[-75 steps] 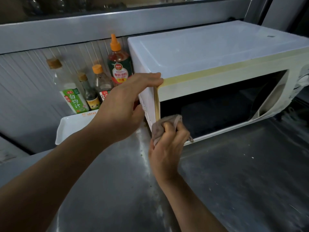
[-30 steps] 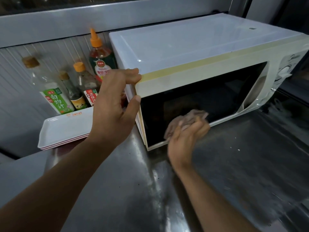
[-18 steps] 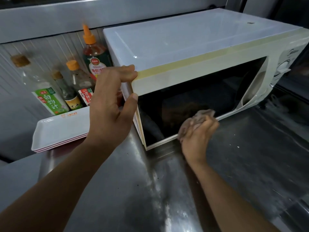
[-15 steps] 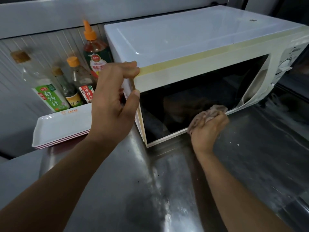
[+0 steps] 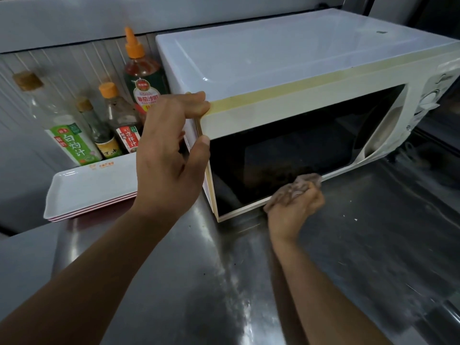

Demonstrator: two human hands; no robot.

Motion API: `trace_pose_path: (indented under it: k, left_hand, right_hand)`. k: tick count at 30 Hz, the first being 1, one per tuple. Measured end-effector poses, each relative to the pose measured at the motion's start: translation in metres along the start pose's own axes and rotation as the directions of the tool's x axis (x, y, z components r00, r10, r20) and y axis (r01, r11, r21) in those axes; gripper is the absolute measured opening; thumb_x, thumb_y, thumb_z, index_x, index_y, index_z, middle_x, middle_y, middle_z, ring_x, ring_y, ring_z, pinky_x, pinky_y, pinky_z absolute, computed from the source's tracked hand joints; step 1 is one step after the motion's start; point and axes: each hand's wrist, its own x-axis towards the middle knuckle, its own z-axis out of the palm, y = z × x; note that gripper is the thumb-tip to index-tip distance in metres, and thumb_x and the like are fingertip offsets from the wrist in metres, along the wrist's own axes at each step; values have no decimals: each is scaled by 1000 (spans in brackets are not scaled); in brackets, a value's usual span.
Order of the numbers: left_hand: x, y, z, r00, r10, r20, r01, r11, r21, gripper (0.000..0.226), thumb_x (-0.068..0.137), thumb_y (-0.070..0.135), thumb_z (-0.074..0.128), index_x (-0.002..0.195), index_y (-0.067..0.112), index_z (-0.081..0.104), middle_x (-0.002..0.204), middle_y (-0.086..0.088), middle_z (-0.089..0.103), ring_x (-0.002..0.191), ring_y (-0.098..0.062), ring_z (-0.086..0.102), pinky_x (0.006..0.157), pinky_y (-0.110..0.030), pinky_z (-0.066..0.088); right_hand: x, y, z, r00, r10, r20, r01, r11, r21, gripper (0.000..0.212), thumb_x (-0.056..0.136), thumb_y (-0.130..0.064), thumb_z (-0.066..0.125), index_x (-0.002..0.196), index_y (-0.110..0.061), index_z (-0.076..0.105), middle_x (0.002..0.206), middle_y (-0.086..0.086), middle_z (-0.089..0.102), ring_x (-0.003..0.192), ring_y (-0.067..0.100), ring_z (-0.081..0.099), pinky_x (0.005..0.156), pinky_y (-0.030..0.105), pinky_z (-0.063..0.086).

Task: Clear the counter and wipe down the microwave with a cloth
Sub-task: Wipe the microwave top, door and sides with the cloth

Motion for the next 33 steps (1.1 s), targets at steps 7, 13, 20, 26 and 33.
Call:
trace_pose_path:
  k: [7,13,20,26,33]
  left_hand:
    - [-1,-3,4,999,45,-23,-46,997,-60,32,83,-4,47,113,6,49,117,0,47,115,-24,50,84,-55,45]
    - [-1,-5,6,998,53,-21,-54,997,-63,32,82,-4,46,113,4,50,117,0,47,114,-26,50,85,-57,44]
    - [2,-4,1,998,59,28,-59,998,-11,30,81,-7,48,110,-6,53,112,-2,45,110,-25,49,82,-57,45]
    - [5,-4,-8,995,52,85,-56,997,49,28,82,-4,53,109,-7,56,114,-1,47,112,-17,47,89,-47,45]
    - [8,-5,-24,980,-11,201,0,999,54,30,86,1,51,115,3,58,121,4,49,118,-19,47,96,-38,42]
  right_hand:
    - [91,11,-32,995,15,-94,-7,996,88,30,88,12,40,116,6,46,111,23,50,90,12,54,84,9,44]
    - [123,20,-33,977,209,-40,-200,966,161,38,93,2,40,129,-11,41,127,20,49,100,24,59,91,38,52]
    - [63,0,-20,947,306,103,-322,912,255,29,93,2,38,109,-22,36,99,27,57,81,43,62,76,61,52]
    - [-17,-24,-6,962,221,162,-264,906,332,22,94,10,36,106,-9,35,65,8,50,42,4,54,41,17,45]
    - [-88,-47,10,938,203,281,-307,863,401,22,95,7,35,112,-7,35,69,13,50,42,13,52,39,20,44]
